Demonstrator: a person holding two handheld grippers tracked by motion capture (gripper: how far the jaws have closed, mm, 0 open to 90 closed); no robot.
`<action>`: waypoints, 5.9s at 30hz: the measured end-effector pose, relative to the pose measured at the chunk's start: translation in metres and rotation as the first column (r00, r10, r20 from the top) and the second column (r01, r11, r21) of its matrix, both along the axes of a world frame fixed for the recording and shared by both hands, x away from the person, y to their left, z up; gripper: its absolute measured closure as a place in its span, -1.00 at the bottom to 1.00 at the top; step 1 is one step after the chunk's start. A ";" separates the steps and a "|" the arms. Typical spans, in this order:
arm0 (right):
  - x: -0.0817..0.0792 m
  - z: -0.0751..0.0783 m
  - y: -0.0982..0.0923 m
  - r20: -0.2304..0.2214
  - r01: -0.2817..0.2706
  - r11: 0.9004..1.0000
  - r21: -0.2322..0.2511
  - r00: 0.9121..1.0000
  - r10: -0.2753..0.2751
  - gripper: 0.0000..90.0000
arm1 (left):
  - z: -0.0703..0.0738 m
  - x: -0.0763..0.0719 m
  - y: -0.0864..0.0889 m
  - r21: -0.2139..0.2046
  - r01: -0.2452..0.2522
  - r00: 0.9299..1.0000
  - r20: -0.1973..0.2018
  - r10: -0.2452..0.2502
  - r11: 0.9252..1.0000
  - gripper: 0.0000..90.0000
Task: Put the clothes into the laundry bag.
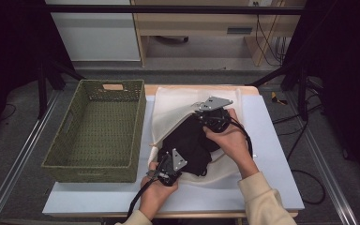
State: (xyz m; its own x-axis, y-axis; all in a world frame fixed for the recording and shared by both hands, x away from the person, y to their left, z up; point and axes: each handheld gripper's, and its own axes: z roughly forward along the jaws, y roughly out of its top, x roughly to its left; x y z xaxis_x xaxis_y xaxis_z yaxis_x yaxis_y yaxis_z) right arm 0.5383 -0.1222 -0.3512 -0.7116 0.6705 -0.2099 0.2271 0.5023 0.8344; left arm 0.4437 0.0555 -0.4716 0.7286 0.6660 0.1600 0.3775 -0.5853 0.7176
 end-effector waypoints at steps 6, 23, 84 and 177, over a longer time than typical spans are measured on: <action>0.005 -0.003 0.004 -0.012 -0.022 1.000 0.000 1.000 0.022 0.94 | 0.004 0.007 -0.004 0.012 -0.008 1.000 -0.004 0.008 1.000 1.00; 0.006 -0.004 0.003 -0.062 -0.029 0.999 0.014 0.998 0.030 0.93 | 0.002 0.031 -0.017 0.017 -0.048 0.999 0.020 0.047 0.999 1.00; 0.031 -0.015 -0.019 -0.146 -0.027 0.996 0.081 0.989 0.038 0.93 | 0.000 0.069 -0.038 0.048 -0.091 0.994 0.070 0.088 0.995 1.00; 0.032 -0.018 -0.027 -0.170 0.008 0.996 0.087 0.985 0.007 0.93 | -0.005 0.083 -0.050 0.075 -0.135 0.980 0.158 0.122 0.988 1.00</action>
State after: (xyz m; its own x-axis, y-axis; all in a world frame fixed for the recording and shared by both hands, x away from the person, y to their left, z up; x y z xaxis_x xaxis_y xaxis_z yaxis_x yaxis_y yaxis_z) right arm 0.5706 -0.1489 -0.3693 -0.7317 0.6812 -0.0263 0.3700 0.4292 0.8239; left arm 0.5268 0.0058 -0.4763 0.6004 0.7320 0.3220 0.3438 -0.5999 0.7225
